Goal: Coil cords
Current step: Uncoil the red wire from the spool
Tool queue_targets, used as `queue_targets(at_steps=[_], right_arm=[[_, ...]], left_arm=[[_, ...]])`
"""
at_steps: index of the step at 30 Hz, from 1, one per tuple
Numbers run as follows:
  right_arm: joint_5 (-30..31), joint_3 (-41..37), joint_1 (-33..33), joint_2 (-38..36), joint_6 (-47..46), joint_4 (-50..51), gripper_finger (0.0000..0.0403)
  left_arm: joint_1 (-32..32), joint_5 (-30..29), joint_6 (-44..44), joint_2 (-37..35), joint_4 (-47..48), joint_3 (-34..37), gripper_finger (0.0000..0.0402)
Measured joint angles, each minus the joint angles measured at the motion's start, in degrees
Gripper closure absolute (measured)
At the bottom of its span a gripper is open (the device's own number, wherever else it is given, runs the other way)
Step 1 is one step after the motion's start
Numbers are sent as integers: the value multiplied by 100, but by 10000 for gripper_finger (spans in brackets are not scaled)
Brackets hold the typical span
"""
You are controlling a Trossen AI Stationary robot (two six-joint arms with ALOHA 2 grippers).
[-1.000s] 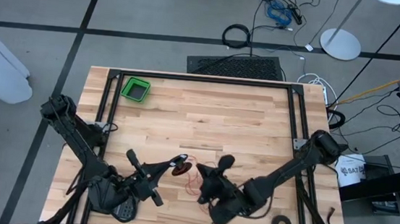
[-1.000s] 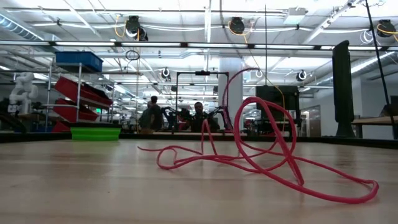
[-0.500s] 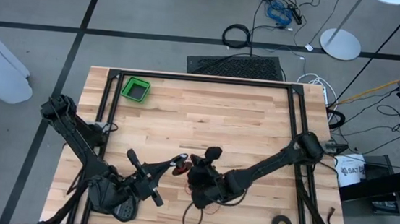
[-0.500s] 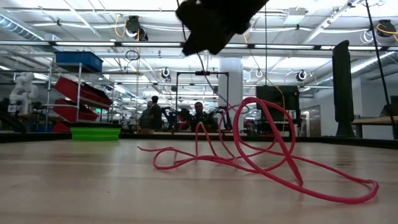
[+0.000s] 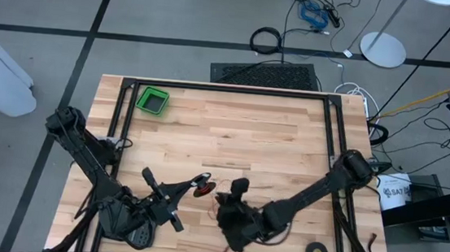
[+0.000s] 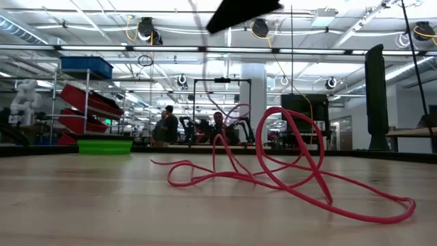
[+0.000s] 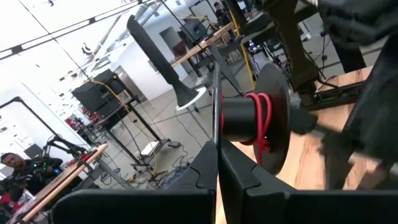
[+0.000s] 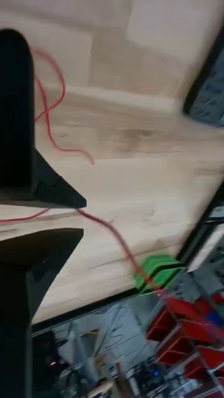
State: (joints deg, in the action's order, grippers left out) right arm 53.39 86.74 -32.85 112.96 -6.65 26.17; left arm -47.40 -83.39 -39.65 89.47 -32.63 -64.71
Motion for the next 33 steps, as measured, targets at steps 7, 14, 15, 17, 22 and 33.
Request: queue_targets(at_steps=[7,14,15,17,22,33], right_arm=[[81,2,-306,-324,47,-129,331],[-249,7,-137,-259,439,-1086,308],[-282,4,-103,-233,518,-1218,304],[-275,4,-42,-215,652,-1456,293],[-262,4,41,-215,964,-1899,255],[-218,4,219,-211,1342,-2309,204]], left_arm=[[0,0,16,0,1,0,398],[0,1,19,0,-118,0,398],[0,1,19,0,-127,0,398],[0,1,18,0,-136,0,398],[0,1,-16,0,-111,0,398],[0,3,17,0,-117,0,398]])
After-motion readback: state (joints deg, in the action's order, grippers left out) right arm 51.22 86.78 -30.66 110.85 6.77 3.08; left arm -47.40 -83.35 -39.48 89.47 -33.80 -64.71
